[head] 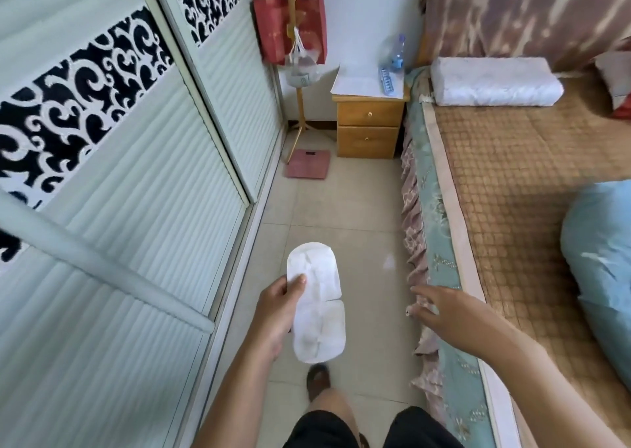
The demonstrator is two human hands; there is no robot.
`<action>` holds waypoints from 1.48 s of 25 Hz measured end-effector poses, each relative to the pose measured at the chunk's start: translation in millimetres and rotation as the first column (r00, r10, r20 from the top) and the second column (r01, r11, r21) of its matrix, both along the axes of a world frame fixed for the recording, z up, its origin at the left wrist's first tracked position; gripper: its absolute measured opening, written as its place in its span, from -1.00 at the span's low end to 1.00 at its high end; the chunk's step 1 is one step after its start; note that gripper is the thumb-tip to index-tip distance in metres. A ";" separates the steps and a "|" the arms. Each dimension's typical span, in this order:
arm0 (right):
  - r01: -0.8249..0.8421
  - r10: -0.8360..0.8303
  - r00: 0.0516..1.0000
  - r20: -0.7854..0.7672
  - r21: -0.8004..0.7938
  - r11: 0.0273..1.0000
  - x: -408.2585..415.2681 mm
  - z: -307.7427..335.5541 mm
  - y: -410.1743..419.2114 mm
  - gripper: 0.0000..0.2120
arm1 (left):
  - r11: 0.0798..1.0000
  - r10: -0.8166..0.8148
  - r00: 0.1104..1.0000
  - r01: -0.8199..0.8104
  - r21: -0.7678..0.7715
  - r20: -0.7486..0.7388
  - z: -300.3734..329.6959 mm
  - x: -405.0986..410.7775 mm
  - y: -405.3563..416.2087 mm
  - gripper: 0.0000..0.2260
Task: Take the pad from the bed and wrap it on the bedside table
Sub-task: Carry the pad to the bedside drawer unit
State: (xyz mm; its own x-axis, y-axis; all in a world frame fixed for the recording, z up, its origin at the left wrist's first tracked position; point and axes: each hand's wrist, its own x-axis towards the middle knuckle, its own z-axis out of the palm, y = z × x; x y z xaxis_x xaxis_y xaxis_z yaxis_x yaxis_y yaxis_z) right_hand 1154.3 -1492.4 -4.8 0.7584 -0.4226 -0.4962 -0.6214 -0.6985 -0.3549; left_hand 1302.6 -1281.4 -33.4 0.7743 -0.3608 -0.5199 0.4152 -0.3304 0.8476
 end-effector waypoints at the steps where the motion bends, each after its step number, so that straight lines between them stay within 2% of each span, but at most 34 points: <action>1: -0.005 0.005 1.000 -0.006 0.003 1.000 17.5 -1.4 -12.8 -0.58 | 1.000 -0.004 1.000 0.004 0.003 -0.004 -1.8 17.3 -14.9 -0.77; 12: 0.101 -0.101 0.995 -0.018 0.006 0.995 239.8 -3.3 -186.7 -0.60 | 0.990 -0.138 0.990 0.138 -0.008 -0.007 -8.4 273.7 -220.0 -0.78; 18: 0.158 -0.157 0.987 -0.029 0.040 0.987 328.1 -4.8 -277.6 -0.62 | 0.982 -0.190 0.982 0.190 0.004 -0.019 -7.8 375.3 -324.5 -0.80; 22: 0.196 -0.196 0.981 -0.001 0.040 0.980 398.5 -14.1 -367.2 -0.66 | 0.980 -0.197 0.980 0.197 0.007 -0.014 -16.3 441.0 -409.4 -0.83; 30: 0.128 -0.128 0.992 0.015 -0.013 0.992 546.3 -4.4 -553.2 -0.66 | 0.986 -0.167 0.986 0.167 0.010 -0.017 -4.4 569.2 -585.3 -0.80; 37: 0.053 -0.053 0.999 -0.009 0.066 0.996 661.4 -14.1 -644.3 -0.67 | 0.994 -0.112 0.991 0.112 -0.010 -0.069 -9.0 670.0 -677.4 -0.80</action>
State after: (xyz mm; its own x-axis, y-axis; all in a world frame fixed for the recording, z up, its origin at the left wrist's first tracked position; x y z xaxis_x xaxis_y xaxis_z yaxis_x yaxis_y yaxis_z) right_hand 1815.7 -2136.7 -18.9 0.7322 -0.4285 -0.5294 -0.6596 -0.6398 -0.3945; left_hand 1972.6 -1958.7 -42.4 0.6908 -0.4466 -0.5687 0.4341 -0.3728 0.8201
